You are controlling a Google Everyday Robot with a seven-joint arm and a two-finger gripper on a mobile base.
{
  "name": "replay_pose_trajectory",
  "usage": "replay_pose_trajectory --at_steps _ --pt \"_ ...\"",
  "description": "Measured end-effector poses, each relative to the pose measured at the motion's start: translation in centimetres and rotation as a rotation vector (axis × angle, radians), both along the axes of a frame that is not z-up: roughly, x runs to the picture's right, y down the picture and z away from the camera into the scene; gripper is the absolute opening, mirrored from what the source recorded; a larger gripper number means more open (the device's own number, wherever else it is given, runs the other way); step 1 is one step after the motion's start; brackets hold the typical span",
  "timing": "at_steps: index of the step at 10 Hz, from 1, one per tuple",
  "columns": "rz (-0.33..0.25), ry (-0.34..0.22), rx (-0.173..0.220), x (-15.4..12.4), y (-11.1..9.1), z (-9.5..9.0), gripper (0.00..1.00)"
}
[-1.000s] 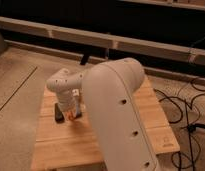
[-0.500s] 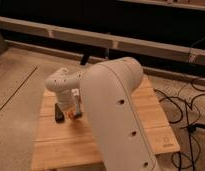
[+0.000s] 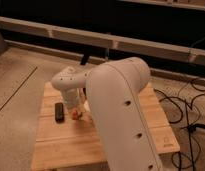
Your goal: Place the pepper on the white sponge
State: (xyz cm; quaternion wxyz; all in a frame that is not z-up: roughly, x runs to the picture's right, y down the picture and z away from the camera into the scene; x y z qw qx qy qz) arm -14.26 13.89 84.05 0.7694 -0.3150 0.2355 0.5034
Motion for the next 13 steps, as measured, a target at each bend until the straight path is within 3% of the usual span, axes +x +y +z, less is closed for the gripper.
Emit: replay_pose_trajectory --at_steps 4,8,11,12,13 --pt "-0.025 -0.048 0.027 0.4 -1.3 0.7 0.03" --pt "-0.071 -0.103 0.002 -1.3 -0.6 1.7 0.40" --pt "-0.083 -0.113 -0.024 -1.9 0.1 2.2 0.71" --pt "-0.081 -0.113 -0.030 -1.9 0.2 2.3 0.79" --pt "-0.079 -0.111 -0.033 -1.9 0.3 2.5 0.80"
